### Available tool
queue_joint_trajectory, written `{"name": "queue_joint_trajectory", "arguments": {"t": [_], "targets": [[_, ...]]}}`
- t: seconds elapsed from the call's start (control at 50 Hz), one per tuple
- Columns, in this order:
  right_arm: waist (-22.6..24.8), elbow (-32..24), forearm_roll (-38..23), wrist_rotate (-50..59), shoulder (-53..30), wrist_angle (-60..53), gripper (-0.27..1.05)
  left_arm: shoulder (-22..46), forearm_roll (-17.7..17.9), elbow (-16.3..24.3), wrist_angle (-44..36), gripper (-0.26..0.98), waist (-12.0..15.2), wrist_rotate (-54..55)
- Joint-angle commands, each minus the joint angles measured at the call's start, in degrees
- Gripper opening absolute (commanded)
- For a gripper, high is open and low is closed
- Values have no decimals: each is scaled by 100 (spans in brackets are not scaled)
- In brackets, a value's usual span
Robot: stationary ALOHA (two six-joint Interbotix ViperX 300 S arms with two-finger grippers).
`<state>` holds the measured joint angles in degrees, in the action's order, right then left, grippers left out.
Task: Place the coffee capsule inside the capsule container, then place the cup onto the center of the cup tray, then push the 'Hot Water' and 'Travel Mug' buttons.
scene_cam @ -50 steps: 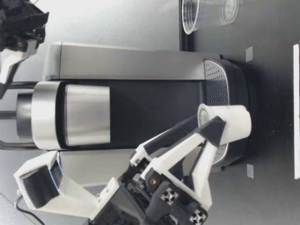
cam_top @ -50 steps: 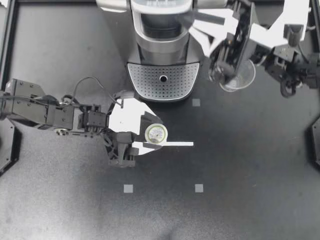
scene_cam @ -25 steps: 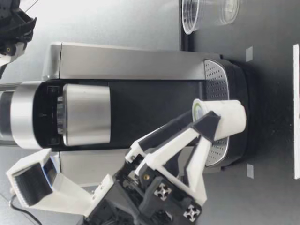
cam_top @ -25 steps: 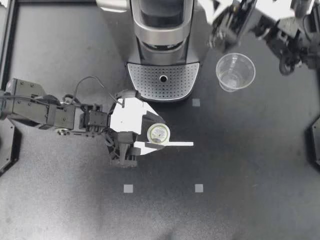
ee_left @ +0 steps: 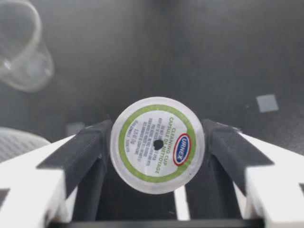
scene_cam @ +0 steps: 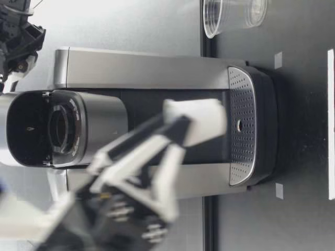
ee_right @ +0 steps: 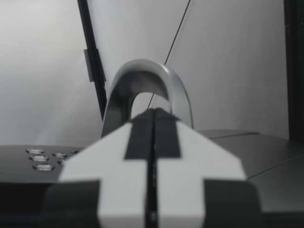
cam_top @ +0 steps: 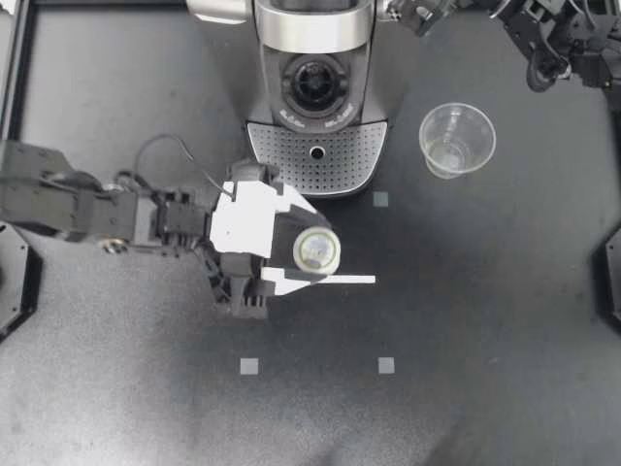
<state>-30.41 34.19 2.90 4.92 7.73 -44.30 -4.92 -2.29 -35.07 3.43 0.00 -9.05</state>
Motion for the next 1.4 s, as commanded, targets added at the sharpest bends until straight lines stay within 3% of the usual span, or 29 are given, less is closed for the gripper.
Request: {"name": "queue_joint_trajectory", "arguments": {"t": [0.0,0.22,0.3,0.4,0.54,0.62,0.86,1.38], "targets": [[-123,-132,9,0,167,-18,6,-343,-62,431,510,49,-9,-264],[-114,220,-105,97,633,-88,6,-756,-580,1529,2408,49,0,-1160],[-114,483,-105,132,888,-158,6,-853,-1046,1890,2944,49,-9,-1248],[-114,738,-105,123,1134,-220,6,-896,-1881,2145,3410,49,-18,-1230],[-114,976,-105,123,1371,-229,6,-888,-2979,2294,3647,49,-53,-1195],[-114,1055,-105,123,1459,-229,6,-896,-3322,2320,3577,49,-62,-1160],[-114,1099,-105,105,1494,-229,6,-932,-3709,2320,3313,49,-79,-984],[-114,1178,-105,123,1529,-264,6,-729,-3894,2136,3331,49,-70,-853]]}}
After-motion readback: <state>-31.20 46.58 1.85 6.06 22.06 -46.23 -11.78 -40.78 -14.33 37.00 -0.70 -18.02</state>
